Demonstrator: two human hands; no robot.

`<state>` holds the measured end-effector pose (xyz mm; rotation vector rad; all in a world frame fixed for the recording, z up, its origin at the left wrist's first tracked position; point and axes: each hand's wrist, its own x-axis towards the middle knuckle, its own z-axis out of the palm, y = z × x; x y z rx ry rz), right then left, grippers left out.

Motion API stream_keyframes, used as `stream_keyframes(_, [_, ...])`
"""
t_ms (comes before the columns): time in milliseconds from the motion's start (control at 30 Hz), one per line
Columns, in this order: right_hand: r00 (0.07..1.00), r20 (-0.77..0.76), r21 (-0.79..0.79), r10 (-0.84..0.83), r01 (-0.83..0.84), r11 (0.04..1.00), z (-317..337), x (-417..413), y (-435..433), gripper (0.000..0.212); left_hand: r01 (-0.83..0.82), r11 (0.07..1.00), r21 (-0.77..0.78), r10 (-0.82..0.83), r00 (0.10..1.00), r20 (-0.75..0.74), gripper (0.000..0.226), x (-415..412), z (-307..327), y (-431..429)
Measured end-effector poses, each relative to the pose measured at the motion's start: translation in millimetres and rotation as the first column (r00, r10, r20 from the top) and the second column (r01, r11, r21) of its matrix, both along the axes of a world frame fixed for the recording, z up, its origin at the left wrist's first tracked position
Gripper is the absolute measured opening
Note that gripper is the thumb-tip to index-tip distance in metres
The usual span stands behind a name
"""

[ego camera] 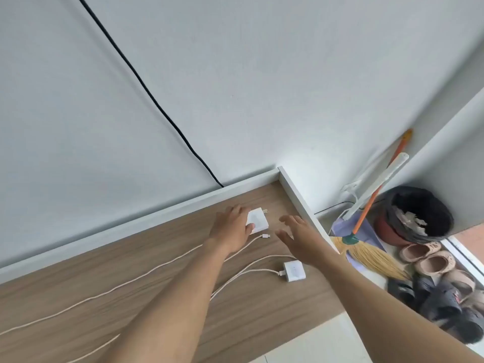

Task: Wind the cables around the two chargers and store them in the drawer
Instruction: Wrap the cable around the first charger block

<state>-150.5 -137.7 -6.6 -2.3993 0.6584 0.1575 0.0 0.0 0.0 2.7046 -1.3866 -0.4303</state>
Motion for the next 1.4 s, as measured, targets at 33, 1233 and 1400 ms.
stream_keyframes(33, [1.0, -0.006, 0.002, -0.01, 0.01, 1.0, -3, 1, -2, 0.05, -0.012, 1.0, 0.009, 0.013, 1.0, -0.01, 0.046, 2, -3, -4])
stream_keyframes(1233, [0.963, 0.223, 0.472, -0.149, 0.027, 0.881, 94, 74, 135, 0.034, -0.75, 0.559, -0.354, 0.242, 0.555, -0.796, 0.028, 44, 164, 100])
stream_keyframes(1400, [0.94, 0.336, 0.468, -0.06, -0.111, 0.877, 148, 86, 217, 0.033, -0.743, 0.499, -0.445, 0.137, 0.575, -0.807, 0.01, 35, 217, 178])
